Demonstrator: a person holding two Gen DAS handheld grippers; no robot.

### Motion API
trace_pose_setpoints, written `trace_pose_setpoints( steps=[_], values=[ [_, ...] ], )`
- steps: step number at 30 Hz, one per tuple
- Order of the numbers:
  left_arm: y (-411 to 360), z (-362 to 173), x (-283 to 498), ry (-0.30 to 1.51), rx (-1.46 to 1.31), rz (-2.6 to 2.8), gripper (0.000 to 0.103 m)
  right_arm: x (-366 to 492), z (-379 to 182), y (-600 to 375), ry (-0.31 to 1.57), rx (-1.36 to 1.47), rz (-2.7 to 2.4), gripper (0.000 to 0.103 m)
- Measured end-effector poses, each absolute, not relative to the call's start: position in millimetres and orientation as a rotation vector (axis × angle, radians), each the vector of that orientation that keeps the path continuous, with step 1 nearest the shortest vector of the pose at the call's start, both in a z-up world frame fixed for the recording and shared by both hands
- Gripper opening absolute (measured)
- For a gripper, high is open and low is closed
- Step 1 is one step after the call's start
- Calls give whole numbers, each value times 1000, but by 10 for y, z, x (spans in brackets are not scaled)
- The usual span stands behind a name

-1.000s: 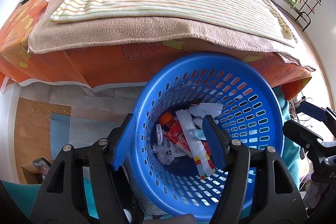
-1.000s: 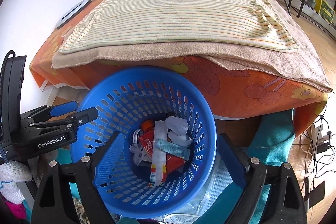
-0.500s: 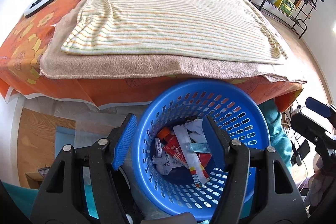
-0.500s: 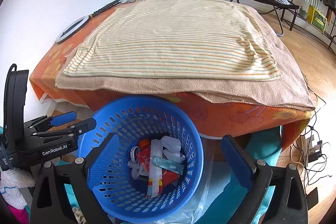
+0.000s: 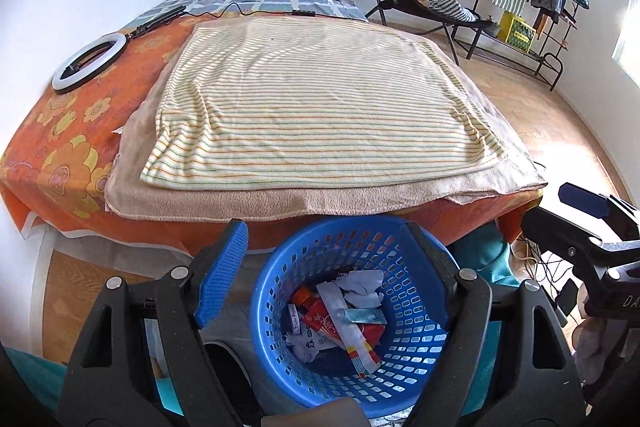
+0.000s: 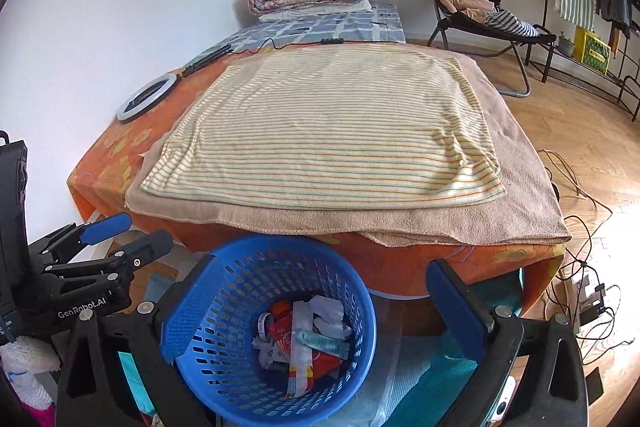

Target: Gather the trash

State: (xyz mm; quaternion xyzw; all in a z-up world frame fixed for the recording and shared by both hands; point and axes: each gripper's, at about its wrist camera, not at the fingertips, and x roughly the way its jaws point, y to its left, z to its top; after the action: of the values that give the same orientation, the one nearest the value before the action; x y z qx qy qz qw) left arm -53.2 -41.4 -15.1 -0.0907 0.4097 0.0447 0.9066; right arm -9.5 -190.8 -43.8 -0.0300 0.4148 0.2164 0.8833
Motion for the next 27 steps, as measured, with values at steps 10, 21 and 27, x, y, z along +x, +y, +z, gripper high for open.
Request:
trace_pose_setpoints(
  steps=[10, 21, 27],
  values=[
    [-429, 287, -538, 750, -166, 89, 88, -78, -111, -1904, 781, -73, 456, 103],
    [-317, 658, -386, 689, -157, 101, 98, 130, 129, -1926, 728, -32, 460, 103],
    [-208, 848, -212, 644, -159, 103, 102, 291, 309, -1883, 679, -10, 461, 103]
  ],
)
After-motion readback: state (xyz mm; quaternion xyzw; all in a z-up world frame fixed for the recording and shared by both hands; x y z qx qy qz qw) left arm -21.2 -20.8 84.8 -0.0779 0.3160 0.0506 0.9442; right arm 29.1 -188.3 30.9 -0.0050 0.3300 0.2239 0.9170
